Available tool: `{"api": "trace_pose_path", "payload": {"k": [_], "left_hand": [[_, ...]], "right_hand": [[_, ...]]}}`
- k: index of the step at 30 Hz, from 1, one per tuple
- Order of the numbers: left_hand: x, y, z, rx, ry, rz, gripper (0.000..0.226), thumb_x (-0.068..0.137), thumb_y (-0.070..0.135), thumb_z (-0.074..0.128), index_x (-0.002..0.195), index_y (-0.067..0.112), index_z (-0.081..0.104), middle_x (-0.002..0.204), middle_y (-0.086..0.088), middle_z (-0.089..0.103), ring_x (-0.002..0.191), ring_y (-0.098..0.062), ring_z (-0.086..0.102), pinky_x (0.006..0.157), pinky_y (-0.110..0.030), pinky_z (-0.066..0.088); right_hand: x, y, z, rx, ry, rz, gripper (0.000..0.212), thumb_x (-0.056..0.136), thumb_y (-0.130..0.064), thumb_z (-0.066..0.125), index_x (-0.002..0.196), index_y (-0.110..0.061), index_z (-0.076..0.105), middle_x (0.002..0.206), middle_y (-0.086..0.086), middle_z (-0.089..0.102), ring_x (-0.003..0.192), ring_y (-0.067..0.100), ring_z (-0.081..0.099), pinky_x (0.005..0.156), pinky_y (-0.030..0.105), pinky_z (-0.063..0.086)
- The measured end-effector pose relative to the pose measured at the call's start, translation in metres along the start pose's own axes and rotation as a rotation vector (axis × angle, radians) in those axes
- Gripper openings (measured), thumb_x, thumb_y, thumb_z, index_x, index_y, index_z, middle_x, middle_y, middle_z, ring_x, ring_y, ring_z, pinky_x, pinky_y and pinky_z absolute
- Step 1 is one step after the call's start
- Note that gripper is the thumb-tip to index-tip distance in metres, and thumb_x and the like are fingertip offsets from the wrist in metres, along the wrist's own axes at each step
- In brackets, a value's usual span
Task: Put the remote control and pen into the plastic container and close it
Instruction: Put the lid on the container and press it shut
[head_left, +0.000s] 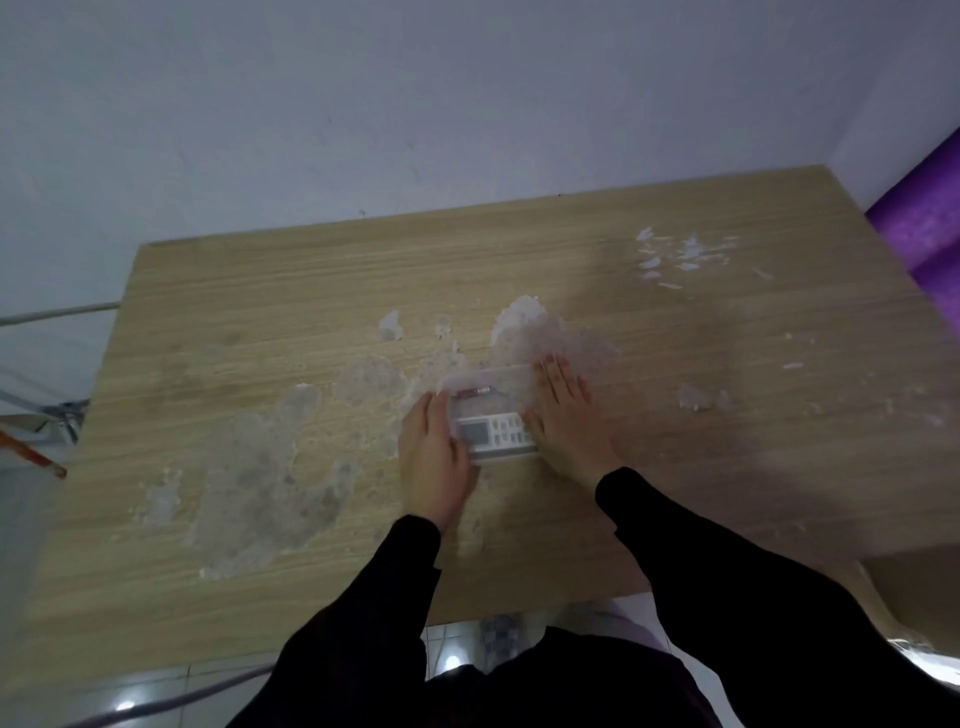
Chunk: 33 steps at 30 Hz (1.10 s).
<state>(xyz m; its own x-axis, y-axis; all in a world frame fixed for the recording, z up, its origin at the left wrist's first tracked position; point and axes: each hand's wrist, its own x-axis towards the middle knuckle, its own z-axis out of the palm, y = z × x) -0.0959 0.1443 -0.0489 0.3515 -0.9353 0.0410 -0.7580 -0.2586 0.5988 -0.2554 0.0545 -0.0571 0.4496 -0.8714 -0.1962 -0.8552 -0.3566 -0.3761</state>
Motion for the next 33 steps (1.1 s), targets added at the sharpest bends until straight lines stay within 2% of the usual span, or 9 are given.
{"api": "trace_pose_path", "payload": {"k": [4,8,11,15,20,22,25,28,33], "left_hand": [[0.016,0.009,0.006,0.173,-0.050,0.108,0.056,0.089,0.027,0.035,0.141,0.010,0.028,0.151,-0.018,0.030,0.142,-0.033,0.021,0.116,-0.049,0.020],[0.032,0.004,0.021,0.280,-0.158,0.198,0.066,0.092,0.045,0.024,0.148,0.012,0.008,0.158,-0.013,0.011,0.146,-0.027,0.002,0.118,-0.043,0.001],[0.034,-0.002,0.025,0.253,-0.201,0.205,0.069,0.092,0.049,0.018,0.148,0.013,0.003,0.159,-0.012,0.006,0.146,-0.024,-0.004,0.120,-0.042,0.001],[0.033,-0.002,0.027,0.281,-0.202,0.227,0.073,0.091,0.053,0.018,0.148,0.009,0.003,0.159,-0.014,0.005,0.146,-0.026,-0.005,0.120,-0.045,0.005],[0.035,-0.003,0.029,0.270,-0.209,0.227,0.076,0.091,0.056,0.025,0.148,0.011,0.003,0.159,-0.014,0.006,0.146,-0.025,-0.004,0.120,-0.045,0.007],[0.034,-0.003,0.028,0.247,-0.212,0.224,0.077,0.090,0.057,0.028,0.148,0.012,0.005,0.159,-0.013,0.009,0.147,-0.025,-0.002,0.120,-0.045,0.008],[0.038,0.001,0.025,0.292,-0.207,0.235,0.077,0.088,0.056,0.032,0.145,0.006,0.018,0.152,-0.020,0.027,0.143,-0.033,0.018,0.118,-0.047,0.017],[0.045,0.003,0.024,0.392,-0.203,0.289,0.072,0.087,0.054,0.038,0.136,0.001,0.032,0.135,-0.022,0.046,0.126,-0.037,0.037,0.111,-0.045,0.025],[0.050,-0.007,0.030,0.301,-0.229,0.298,0.077,0.086,0.057,0.033,0.145,0.009,0.020,0.153,-0.017,0.028,0.142,-0.031,0.020,0.118,-0.048,0.017]], "right_hand": [[0.000,-0.001,0.002,0.006,0.021,0.004,0.066,0.097,-0.043,0.026,0.148,-0.010,0.003,0.161,0.010,0.001,0.148,0.023,-0.003,0.121,0.044,0.005],[0.001,0.000,0.003,0.017,0.029,0.008,0.074,0.087,-0.052,0.011,0.148,-0.010,0.006,0.160,0.012,0.006,0.148,0.025,0.002,0.120,0.047,0.012],[0.001,0.001,0.003,-0.017,0.022,-0.014,0.067,0.090,-0.051,0.012,0.149,-0.021,0.000,0.161,0.011,0.000,0.148,0.026,-0.003,0.119,0.047,0.010],[0.003,0.000,0.002,-0.018,0.006,-0.023,0.059,0.098,-0.042,0.028,0.149,-0.025,0.004,0.160,0.012,0.000,0.147,0.028,-0.004,0.119,0.048,0.007],[0.012,-0.006,-0.008,-0.081,0.002,-0.076,0.062,0.093,-0.037,0.039,0.145,-0.009,0.020,0.152,0.025,0.022,0.143,0.037,0.014,0.119,0.046,0.007],[0.014,-0.004,-0.006,-0.084,0.010,-0.093,0.064,0.090,-0.041,0.034,0.143,-0.007,0.022,0.152,0.025,0.025,0.143,0.037,0.017,0.119,0.044,0.008],[0.016,0.000,0.000,-0.080,0.043,-0.103,0.073,0.083,-0.050,0.024,0.145,-0.012,0.023,0.153,0.022,0.026,0.143,0.035,0.020,0.118,0.043,0.009],[0.019,0.002,0.004,-0.086,0.058,-0.120,0.071,0.085,-0.053,0.027,0.147,-0.018,0.021,0.154,0.020,0.026,0.143,0.035,0.022,0.117,0.046,0.012],[0.020,0.003,0.005,-0.111,0.065,-0.142,0.069,0.087,-0.056,0.026,0.147,-0.024,0.017,0.154,0.021,0.026,0.143,0.037,0.021,0.118,0.049,0.012]]}}
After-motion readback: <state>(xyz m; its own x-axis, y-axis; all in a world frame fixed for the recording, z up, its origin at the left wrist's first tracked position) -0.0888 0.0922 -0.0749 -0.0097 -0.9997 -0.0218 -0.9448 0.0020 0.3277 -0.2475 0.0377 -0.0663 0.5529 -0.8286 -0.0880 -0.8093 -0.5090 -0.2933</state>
